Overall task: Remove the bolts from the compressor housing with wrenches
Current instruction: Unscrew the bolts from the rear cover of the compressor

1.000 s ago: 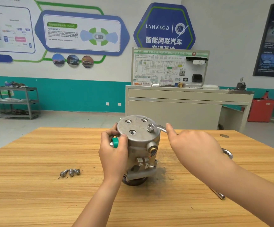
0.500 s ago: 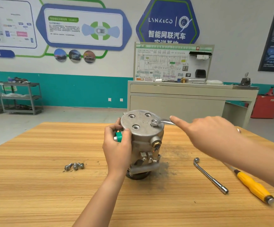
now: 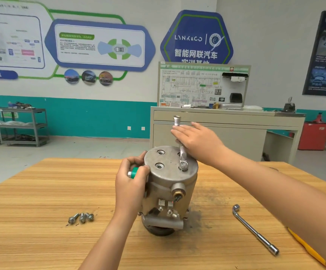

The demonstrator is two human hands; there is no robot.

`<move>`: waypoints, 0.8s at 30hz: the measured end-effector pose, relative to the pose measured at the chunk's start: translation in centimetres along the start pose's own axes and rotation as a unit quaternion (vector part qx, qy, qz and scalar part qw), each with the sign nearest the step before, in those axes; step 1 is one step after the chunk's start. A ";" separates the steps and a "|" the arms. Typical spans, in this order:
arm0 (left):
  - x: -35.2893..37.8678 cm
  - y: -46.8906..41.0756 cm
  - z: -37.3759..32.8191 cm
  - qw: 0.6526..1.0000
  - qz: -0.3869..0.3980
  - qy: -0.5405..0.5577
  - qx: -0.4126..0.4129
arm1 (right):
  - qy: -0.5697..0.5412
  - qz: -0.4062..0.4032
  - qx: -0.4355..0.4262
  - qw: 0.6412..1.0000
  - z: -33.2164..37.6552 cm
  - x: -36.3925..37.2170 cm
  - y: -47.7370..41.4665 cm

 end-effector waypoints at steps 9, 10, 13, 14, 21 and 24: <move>-0.6 1.5 -0.1 0.999 -0.047 -0.014 0.007 | -0.226 0.033 0.250 0.941 -4.3 -4.0 5.3; -0.4 1.8 -0.1 0.998 -0.053 -0.017 0.010 | -0.205 0.073 0.250 0.943 -3.5 -4.4 6.5; 0.0 2.4 -0.3 0.997 -0.067 -0.026 0.017 | -0.088 0.210 0.231 0.946 -0.6 -4.7 9.3; 0.0 2.5 -0.3 0.997 -0.072 -0.028 0.018 | -0.065 0.242 0.226 0.941 0.1 -4.5 9.9; -0.2 2.7 -0.6 0.995 -0.084 -0.039 0.024 | -0.009 0.323 0.223 0.920 1.0 -3.1 9.9; 0.1 2.7 -0.5 0.995 -0.083 -0.043 0.028 | 0.035 0.333 0.192 0.922 2.2 -3.4 8.8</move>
Point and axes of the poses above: each hand's wrist, its own y-axis away from the middle knuckle, its own x-axis out of the palm, z = x × y, the point moved 10 cm from there along -y, towards the middle knuckle, and after that the axes turned 13 degrees about z, right-handed, at the moved point
